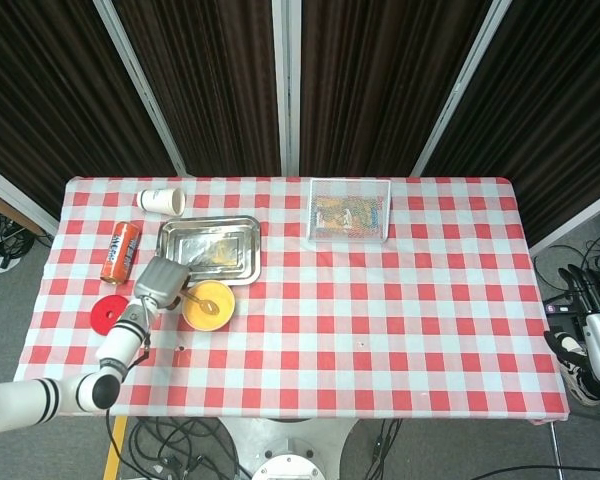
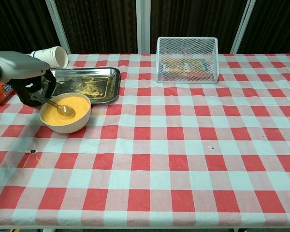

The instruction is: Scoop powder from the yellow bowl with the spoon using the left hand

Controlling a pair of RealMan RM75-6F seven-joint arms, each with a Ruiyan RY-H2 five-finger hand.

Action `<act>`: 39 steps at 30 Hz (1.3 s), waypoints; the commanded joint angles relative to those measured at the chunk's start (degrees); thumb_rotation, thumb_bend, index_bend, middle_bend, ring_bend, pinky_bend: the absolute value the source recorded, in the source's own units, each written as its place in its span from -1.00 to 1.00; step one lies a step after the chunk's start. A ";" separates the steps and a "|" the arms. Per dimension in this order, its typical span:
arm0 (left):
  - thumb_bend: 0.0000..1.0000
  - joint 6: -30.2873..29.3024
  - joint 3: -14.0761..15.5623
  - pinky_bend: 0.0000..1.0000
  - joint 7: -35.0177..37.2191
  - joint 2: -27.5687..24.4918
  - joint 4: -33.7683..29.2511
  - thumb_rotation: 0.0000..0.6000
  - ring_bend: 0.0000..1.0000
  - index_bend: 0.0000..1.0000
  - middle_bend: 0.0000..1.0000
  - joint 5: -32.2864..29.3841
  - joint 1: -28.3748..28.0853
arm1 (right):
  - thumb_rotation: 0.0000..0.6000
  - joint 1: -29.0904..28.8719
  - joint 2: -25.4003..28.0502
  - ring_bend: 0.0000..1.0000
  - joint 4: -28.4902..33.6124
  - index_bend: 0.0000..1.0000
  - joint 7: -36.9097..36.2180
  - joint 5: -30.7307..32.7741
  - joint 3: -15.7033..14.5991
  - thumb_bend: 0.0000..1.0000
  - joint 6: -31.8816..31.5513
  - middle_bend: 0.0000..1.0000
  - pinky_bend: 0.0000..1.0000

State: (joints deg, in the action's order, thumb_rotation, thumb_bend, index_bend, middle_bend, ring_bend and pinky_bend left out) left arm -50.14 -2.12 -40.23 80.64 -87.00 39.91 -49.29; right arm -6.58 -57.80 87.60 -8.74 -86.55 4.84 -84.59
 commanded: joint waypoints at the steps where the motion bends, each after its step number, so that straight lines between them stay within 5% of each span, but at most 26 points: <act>1: -0.30 0.09 0.13 0.85 0.29 0.02 0.16 1.00 0.87 0.14 0.93 -0.01 -0.18 | 1.00 0.02 -0.07 -1.00 -0.04 -1.00 -0.01 0.08 0.00 -0.63 0.07 -0.88 -1.00; 23: -0.20 -4.59 1.67 0.85 -0.64 -0.44 -1.12 1.00 0.87 0.27 0.95 2.03 0.12 | 1.00 0.09 -0.12 -1.00 0.22 -1.00 0.20 -0.19 0.03 -0.65 -0.03 -0.88 -1.00; 32: -0.18 -18.38 4.39 0.85 -17.51 3.02 -1.44 1.00 0.88 0.31 0.95 7.31 -0.38 | 1.00 0.37 -0.02 -1.00 0.42 -1.00 0.35 -0.43 -0.09 -0.65 -0.47 -0.88 -1.00; 39: -0.18 -23.70 7.03 0.85 -31.17 7.89 0.16 1.00 0.88 0.32 0.95 10.19 -0.48 | 1.00 0.36 -0.09 -1.00 0.47 -1.00 0.44 -0.44 -0.11 -0.65 -0.35 -0.88 -1.00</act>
State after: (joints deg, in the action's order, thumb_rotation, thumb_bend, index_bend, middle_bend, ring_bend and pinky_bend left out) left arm -71.01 3.49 -66.91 86.01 -87.76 48.37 -49.67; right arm -6.21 -57.89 88.07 -8.31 -86.98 4.73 -84.94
